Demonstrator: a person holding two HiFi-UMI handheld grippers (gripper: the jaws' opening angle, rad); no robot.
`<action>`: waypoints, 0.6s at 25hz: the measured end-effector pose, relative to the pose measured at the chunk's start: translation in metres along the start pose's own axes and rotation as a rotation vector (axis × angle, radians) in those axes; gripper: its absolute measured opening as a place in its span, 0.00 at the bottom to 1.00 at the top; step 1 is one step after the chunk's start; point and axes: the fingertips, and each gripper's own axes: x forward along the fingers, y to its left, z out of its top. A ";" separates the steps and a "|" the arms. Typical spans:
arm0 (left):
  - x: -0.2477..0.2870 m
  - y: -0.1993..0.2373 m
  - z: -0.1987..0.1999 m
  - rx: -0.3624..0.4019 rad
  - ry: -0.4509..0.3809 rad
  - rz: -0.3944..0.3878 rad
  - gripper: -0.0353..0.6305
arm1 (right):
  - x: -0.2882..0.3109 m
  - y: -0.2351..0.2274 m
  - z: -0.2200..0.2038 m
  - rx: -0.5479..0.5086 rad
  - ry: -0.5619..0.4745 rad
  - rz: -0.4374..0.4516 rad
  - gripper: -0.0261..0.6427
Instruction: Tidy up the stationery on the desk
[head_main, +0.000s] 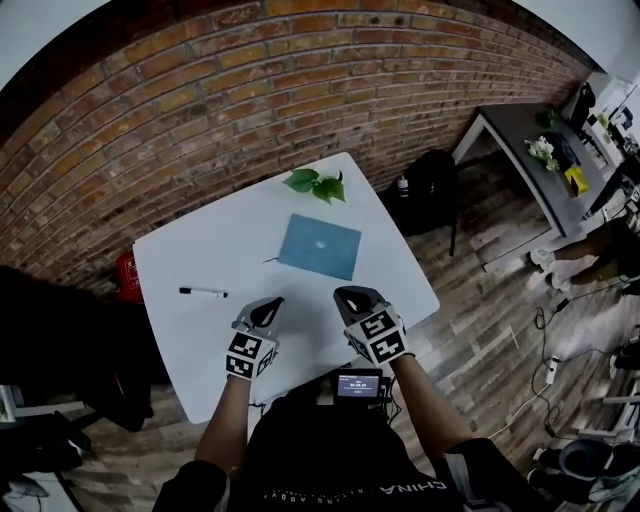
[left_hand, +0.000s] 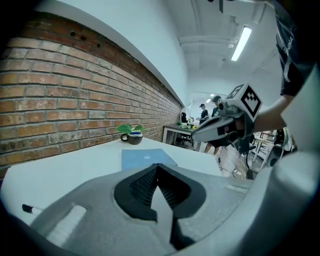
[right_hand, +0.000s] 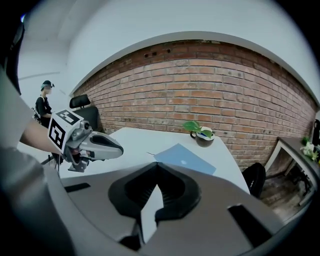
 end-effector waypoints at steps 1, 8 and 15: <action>0.000 0.001 0.001 -0.004 0.001 0.013 0.06 | 0.002 -0.001 0.002 -0.008 0.000 0.012 0.05; 0.000 0.004 0.005 -0.043 -0.007 0.118 0.06 | 0.014 -0.008 0.009 -0.069 0.007 0.111 0.05; -0.012 0.006 0.002 -0.082 -0.013 0.214 0.06 | 0.029 0.004 0.013 -0.127 0.015 0.211 0.05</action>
